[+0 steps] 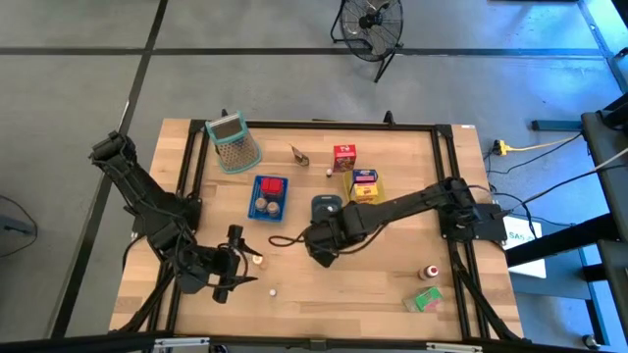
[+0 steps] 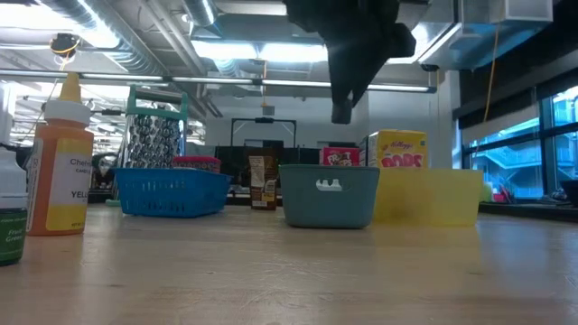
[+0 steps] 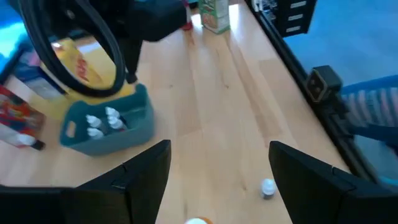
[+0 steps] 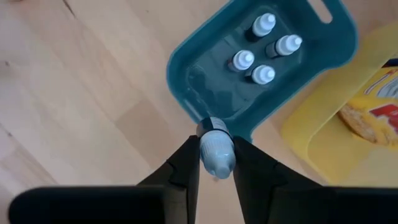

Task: Pick & Place Kitchen Items
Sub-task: Put the small black food coloring into the green bin

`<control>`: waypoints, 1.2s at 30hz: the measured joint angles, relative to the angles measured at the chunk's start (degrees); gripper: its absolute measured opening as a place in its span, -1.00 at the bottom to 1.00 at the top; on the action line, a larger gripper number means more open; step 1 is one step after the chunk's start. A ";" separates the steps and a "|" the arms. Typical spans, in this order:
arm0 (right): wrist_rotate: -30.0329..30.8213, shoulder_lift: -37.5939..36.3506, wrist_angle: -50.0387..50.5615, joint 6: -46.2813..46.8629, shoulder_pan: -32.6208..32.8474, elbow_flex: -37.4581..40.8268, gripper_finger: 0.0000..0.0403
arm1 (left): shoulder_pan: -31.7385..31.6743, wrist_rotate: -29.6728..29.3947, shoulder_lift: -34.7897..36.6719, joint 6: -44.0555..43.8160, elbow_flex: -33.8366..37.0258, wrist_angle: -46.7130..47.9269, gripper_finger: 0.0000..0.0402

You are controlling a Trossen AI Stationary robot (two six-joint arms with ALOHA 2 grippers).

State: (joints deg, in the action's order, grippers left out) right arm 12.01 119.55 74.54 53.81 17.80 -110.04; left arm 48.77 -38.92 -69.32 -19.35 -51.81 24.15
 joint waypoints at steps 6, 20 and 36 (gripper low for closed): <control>-0.02 0.00 -1.15 -1.64 -1.14 2.46 -0.60 | -0.12 -2.58 0.00 1.55 0.00 0.01 0.32; -0.08 0.02 -6.67 -2.35 -3.07 8.74 -0.60 | 0.04 -0.26 0.00 -1.95 0.00 -0.01 0.33; -2.42 0.00 -10.94 4.51 -5.68 11.41 -0.60 | 0.70 1.14 0.00 -2.83 0.00 -0.01 0.32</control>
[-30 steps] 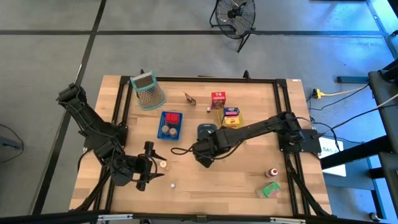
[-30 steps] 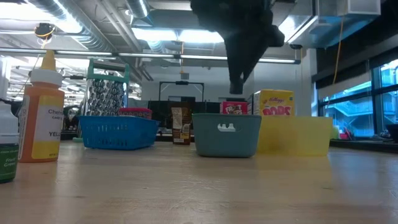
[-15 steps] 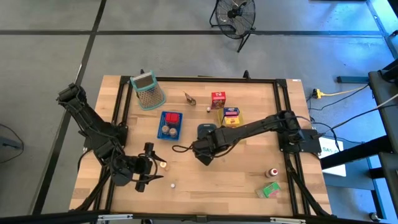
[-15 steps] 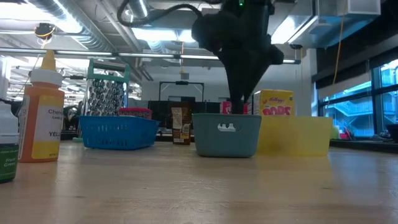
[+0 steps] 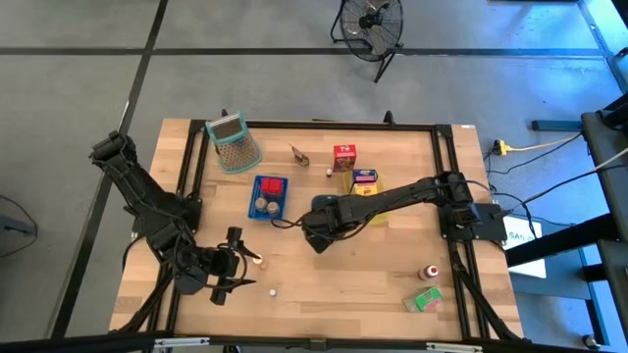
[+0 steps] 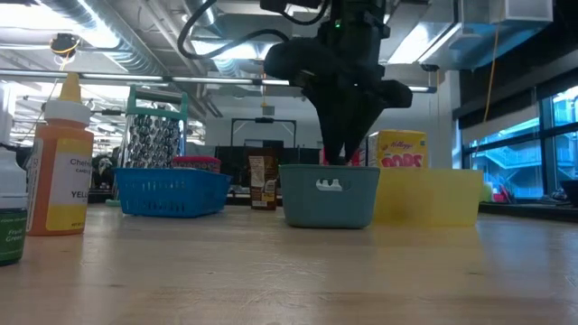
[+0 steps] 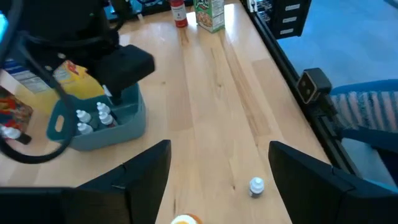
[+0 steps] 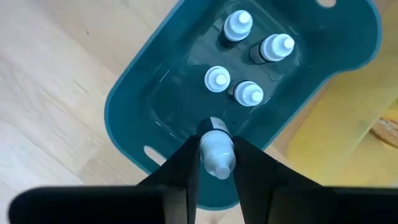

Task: Pick & Place Kitchen Items
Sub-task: Put the small black food coloring into the green bin

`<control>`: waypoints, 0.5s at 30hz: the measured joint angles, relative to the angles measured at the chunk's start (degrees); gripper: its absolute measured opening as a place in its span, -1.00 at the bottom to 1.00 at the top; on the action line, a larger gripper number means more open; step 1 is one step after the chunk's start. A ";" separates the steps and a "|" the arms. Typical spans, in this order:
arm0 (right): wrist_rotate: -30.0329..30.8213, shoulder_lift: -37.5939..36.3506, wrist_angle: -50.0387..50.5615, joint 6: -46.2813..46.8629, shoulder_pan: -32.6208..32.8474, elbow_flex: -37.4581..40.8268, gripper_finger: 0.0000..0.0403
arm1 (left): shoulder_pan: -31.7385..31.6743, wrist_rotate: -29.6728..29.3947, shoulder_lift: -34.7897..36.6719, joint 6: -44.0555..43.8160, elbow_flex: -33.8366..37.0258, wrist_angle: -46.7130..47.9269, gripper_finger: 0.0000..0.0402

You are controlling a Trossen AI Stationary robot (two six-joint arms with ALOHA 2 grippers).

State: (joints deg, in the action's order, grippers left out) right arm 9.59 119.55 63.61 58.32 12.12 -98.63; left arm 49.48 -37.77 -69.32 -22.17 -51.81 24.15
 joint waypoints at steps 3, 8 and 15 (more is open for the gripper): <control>-0.81 0.00 -0.21 3.43 -0.08 0.00 -0.60 | 0.57 -0.03 0.00 -1.06 0.00 -0.01 0.32; -2.37 0.00 -0.23 8.00 -0.06 0.00 -0.60 | 1.18 -0.05 0.00 -1.35 0.00 -0.01 0.33; -3.35 0.02 -0.17 8.77 -0.44 0.00 -0.60 | 1.16 -0.07 0.00 -2.12 0.00 0.01 0.33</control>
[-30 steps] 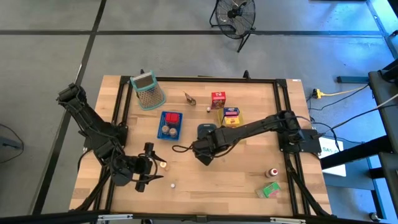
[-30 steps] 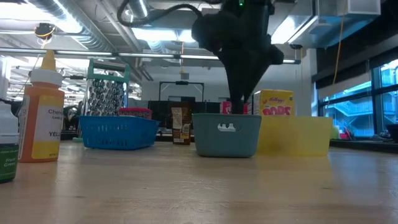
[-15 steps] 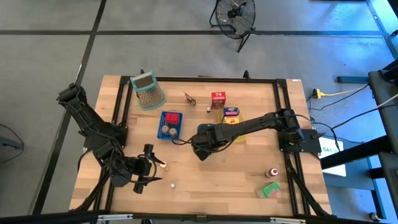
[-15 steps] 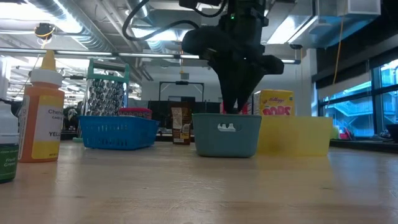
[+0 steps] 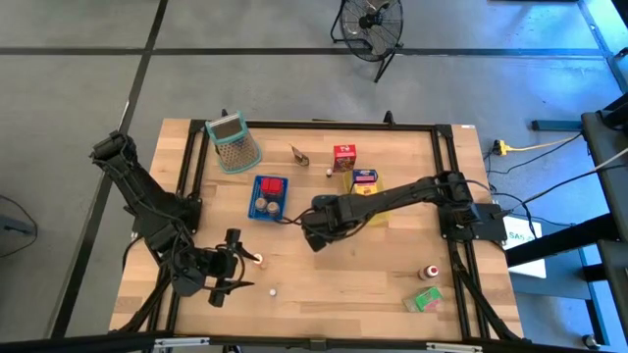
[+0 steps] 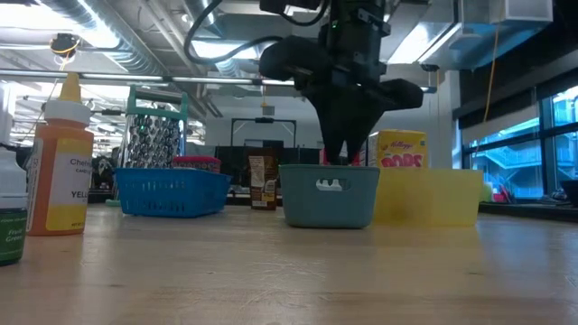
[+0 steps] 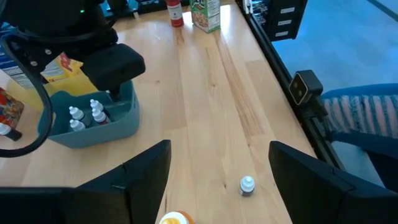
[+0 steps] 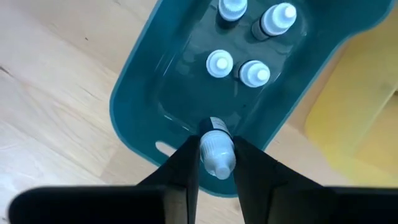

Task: Pick & Place Kitchen Items
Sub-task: Put the small black food coloring into the green bin

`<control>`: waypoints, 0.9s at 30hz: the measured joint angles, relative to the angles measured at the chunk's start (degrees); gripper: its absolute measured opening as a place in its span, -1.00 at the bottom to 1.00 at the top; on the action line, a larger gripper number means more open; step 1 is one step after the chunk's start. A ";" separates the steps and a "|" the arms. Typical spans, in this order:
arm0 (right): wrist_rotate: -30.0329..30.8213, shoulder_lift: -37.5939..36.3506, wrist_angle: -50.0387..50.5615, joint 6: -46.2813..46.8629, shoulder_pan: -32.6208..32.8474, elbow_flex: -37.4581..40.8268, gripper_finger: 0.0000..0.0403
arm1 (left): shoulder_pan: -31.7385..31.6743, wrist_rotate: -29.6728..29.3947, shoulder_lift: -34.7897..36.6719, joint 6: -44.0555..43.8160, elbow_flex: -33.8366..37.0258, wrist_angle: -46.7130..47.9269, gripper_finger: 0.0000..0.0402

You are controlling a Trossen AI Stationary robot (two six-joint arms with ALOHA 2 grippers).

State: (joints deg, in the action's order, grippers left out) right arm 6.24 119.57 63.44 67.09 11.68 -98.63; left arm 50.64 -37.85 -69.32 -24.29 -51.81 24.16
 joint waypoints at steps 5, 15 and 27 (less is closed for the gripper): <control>0.00 0.63 0.06 0.00 -0.43 -0.06 -0.60 | 0.01 0.02 0.00 0.00 0.00 0.01 0.32; -0.31 2.16 0.13 0.00 -0.54 -0.03 -0.60 | 0.01 0.07 0.00 0.00 0.02 0.03 0.32; -0.92 4.07 -1.69 -0.26 -0.54 -0.07 -0.60 | -0.01 0.00 0.00 1.49 0.02 0.03 0.32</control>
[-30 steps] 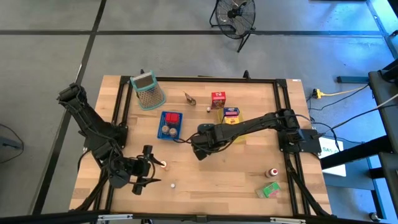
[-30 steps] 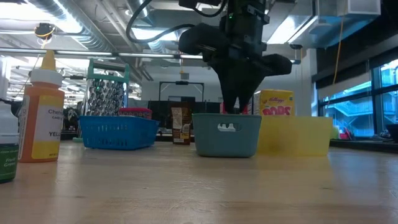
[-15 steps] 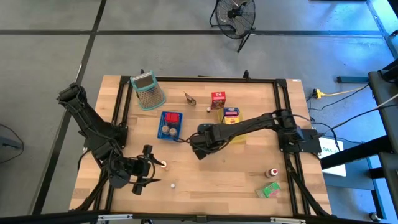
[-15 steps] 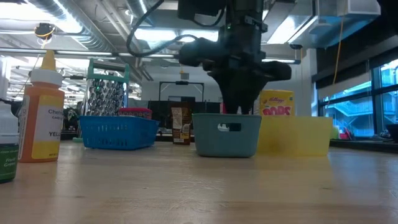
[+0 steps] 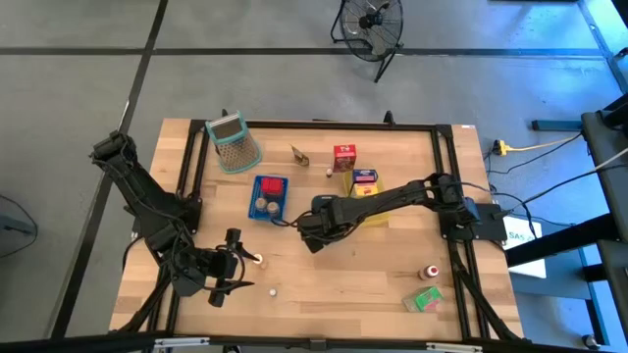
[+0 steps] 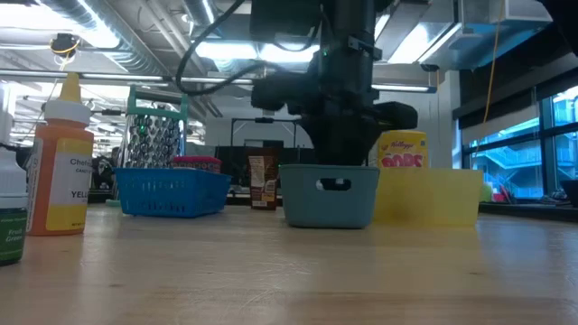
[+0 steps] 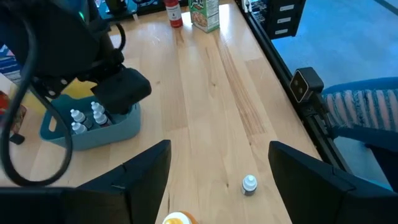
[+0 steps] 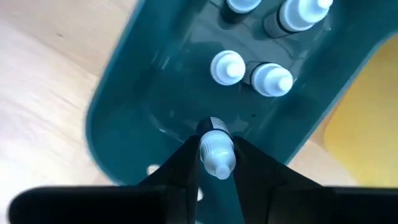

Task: Pick & Place Kitchen Items
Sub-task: Put the small black food coloring into the green bin

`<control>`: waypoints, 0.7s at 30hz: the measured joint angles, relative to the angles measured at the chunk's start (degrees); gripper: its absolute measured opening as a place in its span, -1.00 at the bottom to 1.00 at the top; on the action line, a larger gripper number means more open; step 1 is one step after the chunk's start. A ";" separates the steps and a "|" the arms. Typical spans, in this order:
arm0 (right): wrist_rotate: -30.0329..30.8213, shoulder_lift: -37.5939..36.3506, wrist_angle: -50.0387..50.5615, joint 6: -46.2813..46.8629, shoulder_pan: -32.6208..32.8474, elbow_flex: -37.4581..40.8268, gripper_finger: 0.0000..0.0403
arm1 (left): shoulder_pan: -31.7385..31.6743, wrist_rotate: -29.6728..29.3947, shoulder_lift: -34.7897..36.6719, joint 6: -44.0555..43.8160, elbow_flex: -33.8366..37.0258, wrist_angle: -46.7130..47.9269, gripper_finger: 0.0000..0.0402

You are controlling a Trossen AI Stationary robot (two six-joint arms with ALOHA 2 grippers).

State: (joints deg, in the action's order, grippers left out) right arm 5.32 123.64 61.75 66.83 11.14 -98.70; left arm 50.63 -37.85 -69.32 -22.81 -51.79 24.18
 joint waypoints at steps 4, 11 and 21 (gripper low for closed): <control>-0.98 0.39 -0.29 -0.21 -0.27 0.00 -0.60 | 0.00 0.15 0.00 0.01 0.00 0.02 0.33; -1.07 0.54 -0.26 -0.22 -0.42 0.04 -0.60 | 0.00 0.35 0.00 0.04 0.00 0.02 0.32; -1.08 0.54 -0.32 -0.85 -0.55 0.04 -0.60 | 0.00 0.42 0.00 0.04 0.02 0.02 0.32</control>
State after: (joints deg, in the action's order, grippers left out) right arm 4.24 124.18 61.43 65.98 10.59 -98.65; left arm 50.63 -37.43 -69.32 -22.76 -51.77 24.21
